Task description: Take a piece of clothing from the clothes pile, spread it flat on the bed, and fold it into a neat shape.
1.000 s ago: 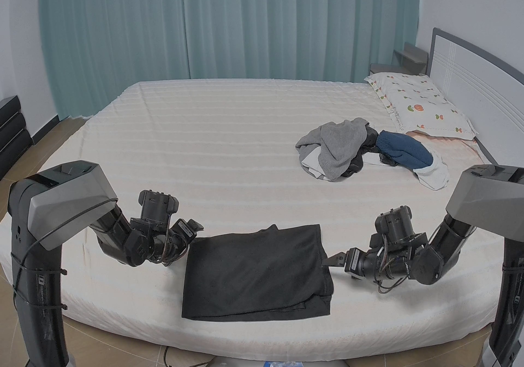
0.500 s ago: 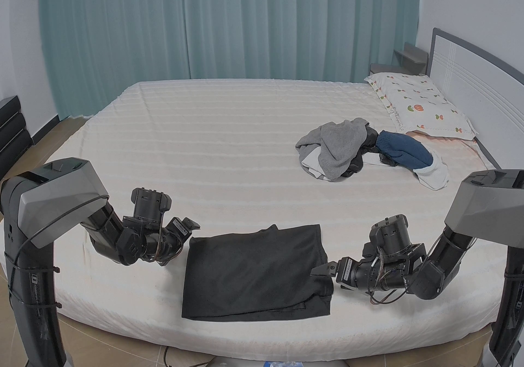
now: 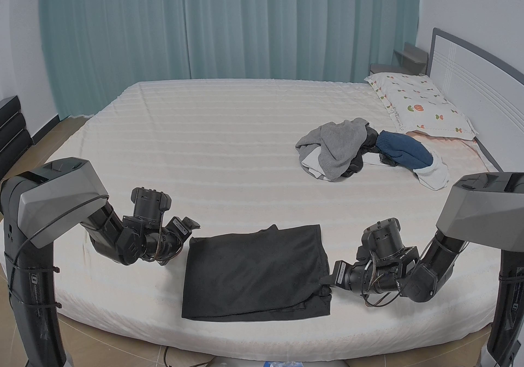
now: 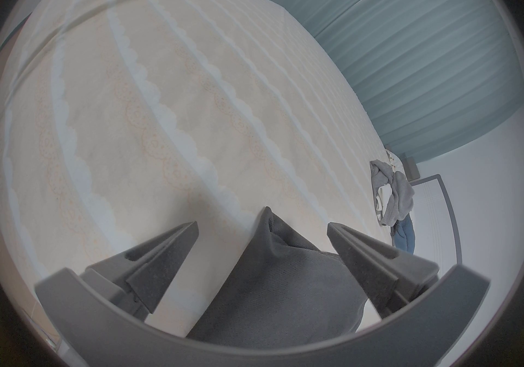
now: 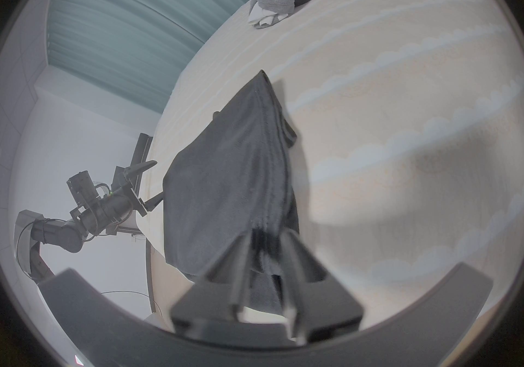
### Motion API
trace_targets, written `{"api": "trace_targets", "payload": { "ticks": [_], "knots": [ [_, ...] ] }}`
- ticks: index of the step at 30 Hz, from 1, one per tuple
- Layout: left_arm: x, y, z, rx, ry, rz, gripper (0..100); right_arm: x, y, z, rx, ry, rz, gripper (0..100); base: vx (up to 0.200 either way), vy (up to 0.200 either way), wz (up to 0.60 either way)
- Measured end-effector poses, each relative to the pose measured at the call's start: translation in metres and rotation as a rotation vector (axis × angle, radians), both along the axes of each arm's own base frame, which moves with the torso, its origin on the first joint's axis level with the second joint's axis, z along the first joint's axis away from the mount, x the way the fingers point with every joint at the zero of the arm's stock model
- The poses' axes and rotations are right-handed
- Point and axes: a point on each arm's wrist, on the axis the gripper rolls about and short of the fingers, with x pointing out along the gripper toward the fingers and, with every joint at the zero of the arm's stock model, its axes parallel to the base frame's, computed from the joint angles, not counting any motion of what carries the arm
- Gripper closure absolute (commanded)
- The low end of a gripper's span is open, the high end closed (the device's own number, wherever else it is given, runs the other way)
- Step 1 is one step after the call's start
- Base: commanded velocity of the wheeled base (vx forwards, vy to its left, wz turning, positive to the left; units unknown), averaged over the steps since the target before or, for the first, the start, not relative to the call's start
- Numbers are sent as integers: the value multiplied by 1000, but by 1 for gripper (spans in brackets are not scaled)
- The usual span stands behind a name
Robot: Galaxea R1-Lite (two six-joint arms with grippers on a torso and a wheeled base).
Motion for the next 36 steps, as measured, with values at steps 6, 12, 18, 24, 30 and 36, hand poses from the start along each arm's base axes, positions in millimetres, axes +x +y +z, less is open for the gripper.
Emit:
{"api": "trace_targets", "payload": {
  "ticks": [6, 12, 18, 24, 30, 36],
  "knots": [
    [0, 0, 0, 0, 1, 0, 0, -8, -5, 3, -5, 16, -20, 100, 0, 0, 0],
    [0, 0, 0, 0, 1, 0, 0, -15, -8, 10, 0, 12, -24, 100, 0, 0, 0],
    [0, 0, 0, 0, 2, 0, 0, -20, -10, 16, 0, 12, -21, 100, 0, 0, 0],
    [0, 0, 0, 0, 1, 0, 0, -25, -13, 19, -5, 13, -20, 100, 0, 0, 0],
    [0, 0, 0, 0, 1, 0, 0, -29, -15, 16, -19, 30, -17, 0, 0, 0, 0],
    [0, 0, 0, 0, 1, 0, 0, -27, -17, 15, -33, 28, -15, 0, 0, 0, 0]
  ]
}}
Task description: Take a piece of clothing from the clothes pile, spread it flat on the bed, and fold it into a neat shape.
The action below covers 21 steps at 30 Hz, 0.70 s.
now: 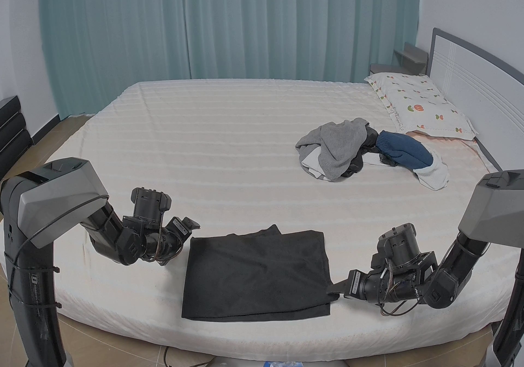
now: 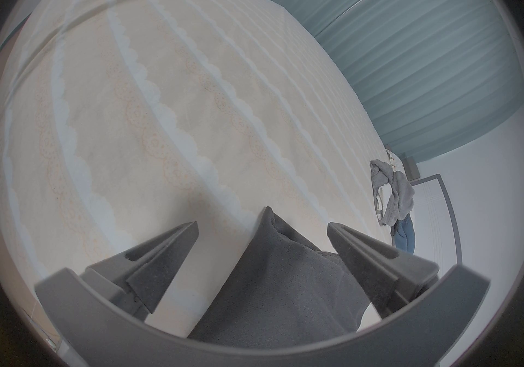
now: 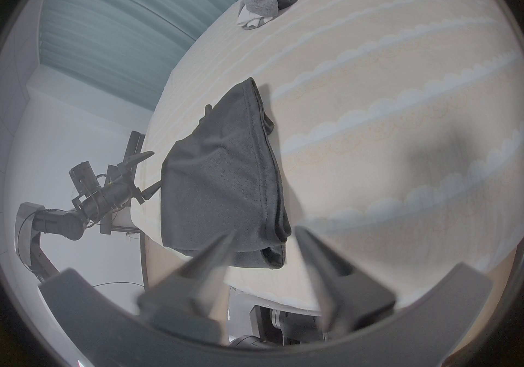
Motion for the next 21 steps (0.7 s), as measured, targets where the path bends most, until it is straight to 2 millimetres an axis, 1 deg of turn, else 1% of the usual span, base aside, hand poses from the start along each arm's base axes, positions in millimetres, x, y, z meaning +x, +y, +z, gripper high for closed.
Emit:
{"api": "trace_targets", "payload": {
  "ticks": [4, 7, 13, 16, 21],
  "knots": [
    [0, 0, 0, 0, 0, 0, 0, 14, 0, 6, 21, -42, -20, 0, 0, 0, 0],
    [0, 0, 0, 0, 0, 0, 0, 30, 3, 13, 39, -78, -34, 0, 0, 0, 0],
    [0, 0, 0, 0, 0, 0, 0, 69, 13, 22, 65, -136, -59, 0, 0, 0, 0],
    [0, 0, 0, 0, 0, 0, 0, 86, 17, 20, 65, -152, -74, 0, 0, 0, 0],
    [0, 0, 0, 1, -1, -1, 0, 113, 23, 6, 40, -154, -109, 0, 0, 0, 0]
  ]
}}
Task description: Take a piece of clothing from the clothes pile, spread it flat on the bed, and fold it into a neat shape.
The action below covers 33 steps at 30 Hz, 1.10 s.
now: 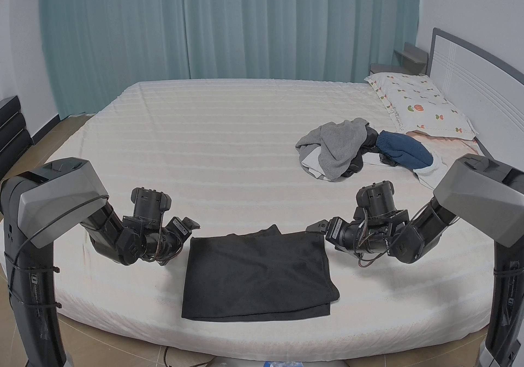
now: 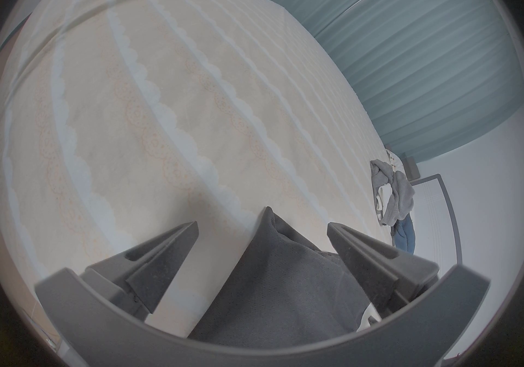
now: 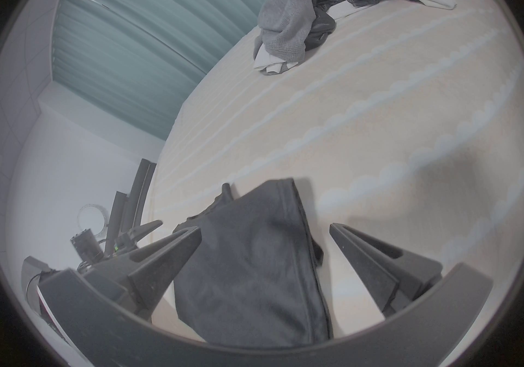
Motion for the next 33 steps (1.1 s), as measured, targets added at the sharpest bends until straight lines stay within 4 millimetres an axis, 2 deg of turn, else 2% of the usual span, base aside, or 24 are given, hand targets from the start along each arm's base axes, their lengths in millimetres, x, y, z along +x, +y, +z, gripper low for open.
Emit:
{"api": "trace_targets", "payload": {
  "ticks": [4, 5, 13, 22, 33],
  "knots": [
    [0, 0, 0, 1, 0, -1, 0, 15, 1, -9, -5, -5, -23, 0, 0, 0, 0],
    [0, 0, 0, 1, -1, -1, 0, 18, 0, -11, -7, -6, -29, 100, 0, 0, 0],
    [0, 0, 0, 2, 0, -1, 0, 31, 1, -25, -6, -4, -47, 100, 0, 0, 0],
    [0, 0, 0, 3, -1, 0, 0, 40, -9, -21, -10, -33, -96, 100, 0, 0, 0],
    [0, 0, 0, 3, 0, 0, 0, 41, -11, -21, -9, -34, -103, 100, 0, 0, 0]
  ]
}}
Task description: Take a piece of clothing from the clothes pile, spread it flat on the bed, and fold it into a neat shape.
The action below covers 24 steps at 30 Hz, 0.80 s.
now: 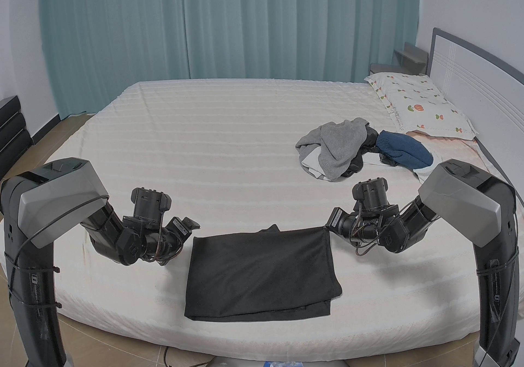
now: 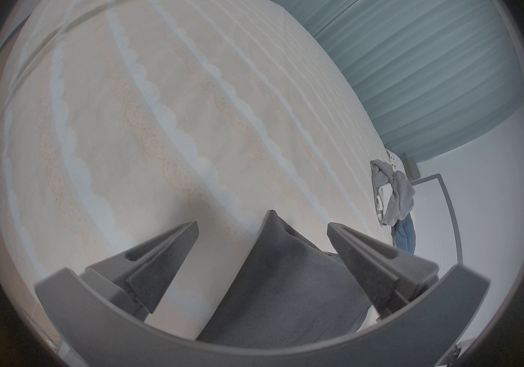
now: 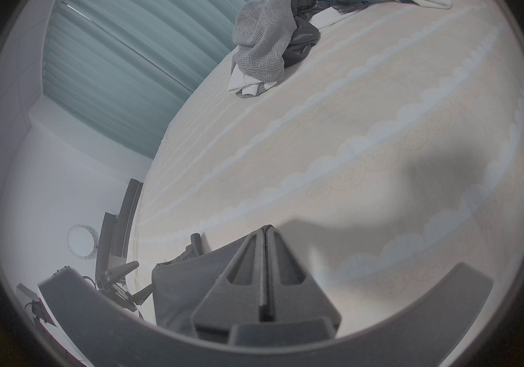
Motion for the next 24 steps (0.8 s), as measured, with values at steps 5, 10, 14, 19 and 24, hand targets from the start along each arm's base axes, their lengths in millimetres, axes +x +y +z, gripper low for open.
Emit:
{"api": "trace_targets", "payload": {
  "ticks": [5, 10, 14, 19, 24],
  "knots": [
    [0, 0, 0, 0, 0, 0, 0, -1, 0, -1, -2, 4, 1, 0, 0, 0, 0],
    [0, 0, 0, -1, 1, -1, 0, -3, -2, 1, -2, 5, -1, 0, 0, 0, 0],
    [-2, 0, -1, -8, 7, -9, 0, -11, -9, 5, -4, 23, -8, 0, 0, 0, 0],
    [-7, 1, 0, -31, 20, -41, 0, -39, -25, 8, -11, 71, -23, 0, 0, 0, 0],
    [-16, 1, 3, -64, 7, -107, 0, -66, -38, 13, 32, 47, -55, 0, 0, 0, 0]
  ]
}}
